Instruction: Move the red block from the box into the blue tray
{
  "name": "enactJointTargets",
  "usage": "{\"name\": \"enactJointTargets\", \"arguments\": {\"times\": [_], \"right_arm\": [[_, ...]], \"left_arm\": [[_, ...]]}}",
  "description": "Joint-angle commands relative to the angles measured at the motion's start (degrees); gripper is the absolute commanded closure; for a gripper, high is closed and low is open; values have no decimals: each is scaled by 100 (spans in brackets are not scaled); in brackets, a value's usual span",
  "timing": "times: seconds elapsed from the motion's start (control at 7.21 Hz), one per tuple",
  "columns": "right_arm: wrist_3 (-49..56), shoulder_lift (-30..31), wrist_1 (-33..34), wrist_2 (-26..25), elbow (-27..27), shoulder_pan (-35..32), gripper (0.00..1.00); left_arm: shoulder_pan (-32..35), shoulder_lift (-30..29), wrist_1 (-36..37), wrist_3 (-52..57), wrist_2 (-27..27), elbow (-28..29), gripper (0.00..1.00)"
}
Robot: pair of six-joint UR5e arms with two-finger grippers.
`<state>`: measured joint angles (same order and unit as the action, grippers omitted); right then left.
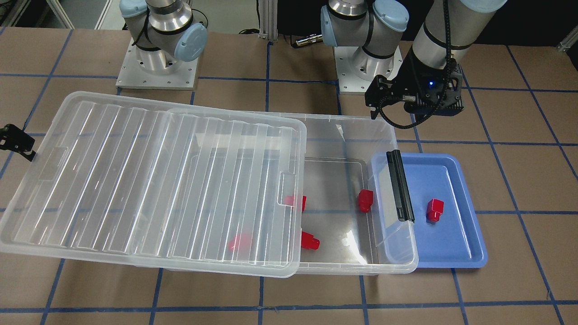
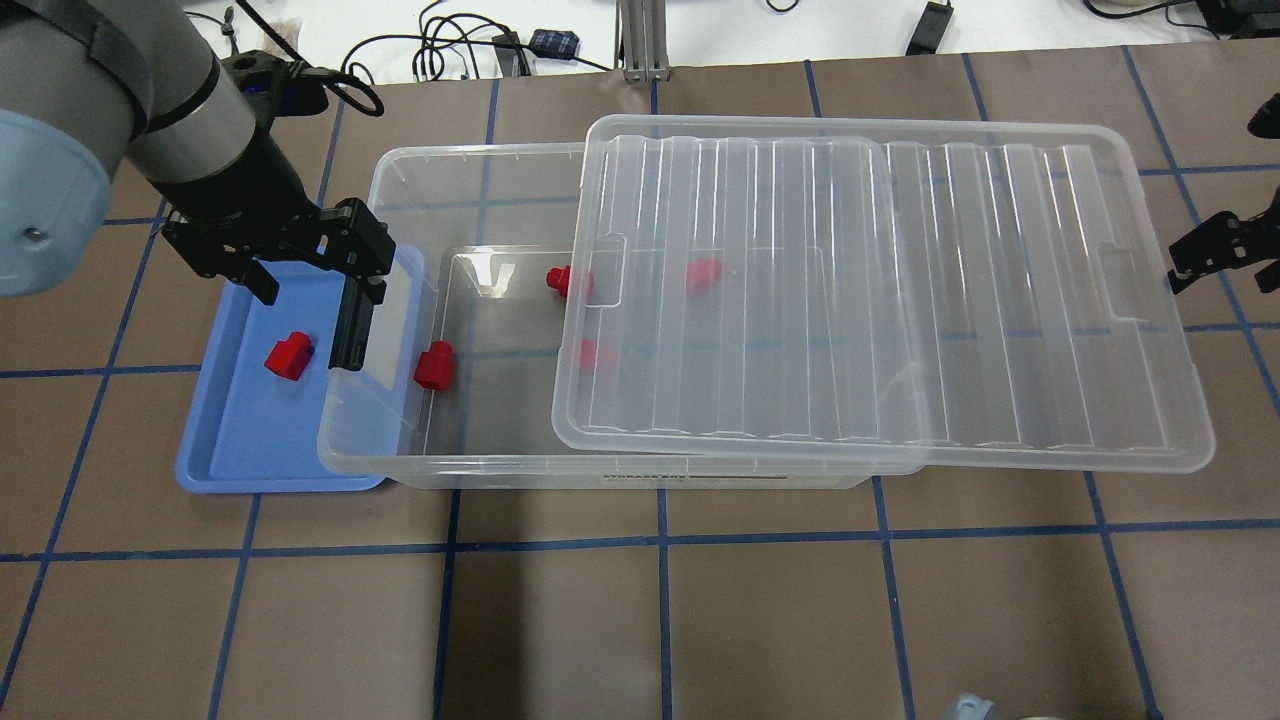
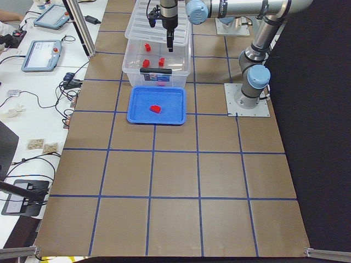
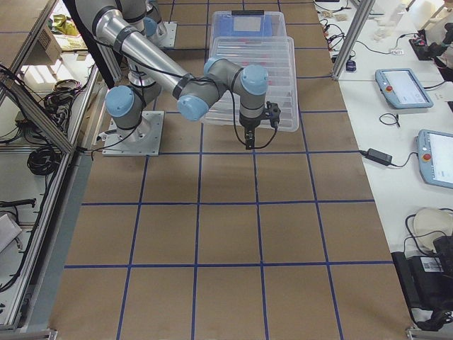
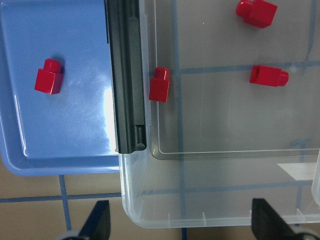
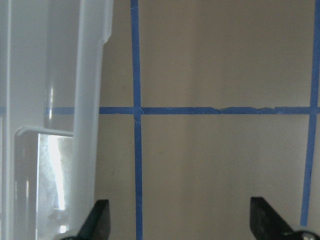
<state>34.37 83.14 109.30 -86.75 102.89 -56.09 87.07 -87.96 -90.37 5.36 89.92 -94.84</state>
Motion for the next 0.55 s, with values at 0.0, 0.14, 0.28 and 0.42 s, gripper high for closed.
{"name": "enactJointTargets", "arguments": {"times": [0.0,0.14,0.28,0.42], "right_arm": [[-9,0,4,1,3,-173,0],[-18,-9,-5,1,3,-261,0],[-9,-9,-5,1,11,-288,0],[-9,-9,-5,9,11,-288,0]], "left_arm": [[-6,-2,10,0,9,18,0],[-6,6,2,0,26,10,0],[-23,-2,2,0,26,10,0],[-23,6,2,-9,26,10,0]]}}
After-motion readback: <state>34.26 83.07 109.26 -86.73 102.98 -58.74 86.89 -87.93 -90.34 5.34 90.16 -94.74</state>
